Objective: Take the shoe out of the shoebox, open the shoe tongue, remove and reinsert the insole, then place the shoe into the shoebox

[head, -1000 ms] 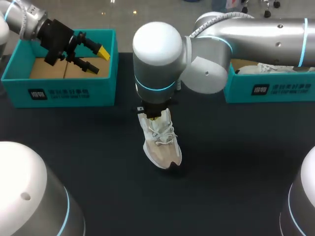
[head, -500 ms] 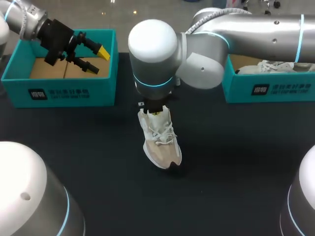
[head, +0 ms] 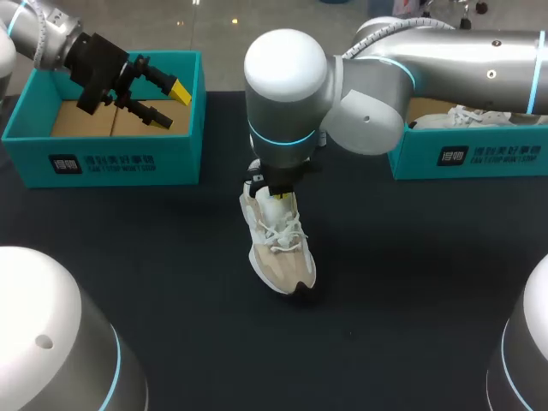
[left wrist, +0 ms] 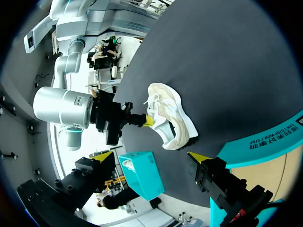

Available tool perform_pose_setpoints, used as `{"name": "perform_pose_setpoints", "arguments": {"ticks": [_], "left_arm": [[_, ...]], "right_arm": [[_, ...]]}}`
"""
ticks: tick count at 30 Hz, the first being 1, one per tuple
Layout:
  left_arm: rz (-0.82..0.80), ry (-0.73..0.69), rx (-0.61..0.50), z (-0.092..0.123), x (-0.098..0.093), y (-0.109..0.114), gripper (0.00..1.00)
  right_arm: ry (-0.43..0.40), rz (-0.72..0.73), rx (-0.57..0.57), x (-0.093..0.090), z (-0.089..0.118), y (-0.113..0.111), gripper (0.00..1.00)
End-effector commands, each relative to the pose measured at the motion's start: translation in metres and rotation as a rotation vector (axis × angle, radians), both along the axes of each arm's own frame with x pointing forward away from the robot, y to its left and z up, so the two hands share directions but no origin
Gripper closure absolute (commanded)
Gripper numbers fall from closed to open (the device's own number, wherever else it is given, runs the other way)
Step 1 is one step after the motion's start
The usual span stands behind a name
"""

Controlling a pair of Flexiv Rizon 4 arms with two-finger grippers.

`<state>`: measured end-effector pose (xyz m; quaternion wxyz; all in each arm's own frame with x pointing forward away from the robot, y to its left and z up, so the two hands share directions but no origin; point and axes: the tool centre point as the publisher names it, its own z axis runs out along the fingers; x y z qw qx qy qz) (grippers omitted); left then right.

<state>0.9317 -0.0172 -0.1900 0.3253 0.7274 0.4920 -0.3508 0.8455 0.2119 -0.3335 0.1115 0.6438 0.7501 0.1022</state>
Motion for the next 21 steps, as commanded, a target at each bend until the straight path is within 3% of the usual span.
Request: {"name": "perform_pose_setpoints", "arguments": {"ticks": [1,12,21], "left_arm": [[-0.001,-0.001,0.003,0.000,0.000,0.000,0.00],[-0.001,-0.001,0.003,0.000,0.000,0.000,0.00],[-0.001,-0.001,0.003,0.000,0.000,0.000,0.00]], "right_arm": [[0.028,0.011,-0.002,0.007,-0.015,0.008,1.00],[0.011,0.053,0.017,0.004,0.022,0.005,1.00],[0.081,0.117,0.041,0.008,-0.006,0.024,1.00]]}}
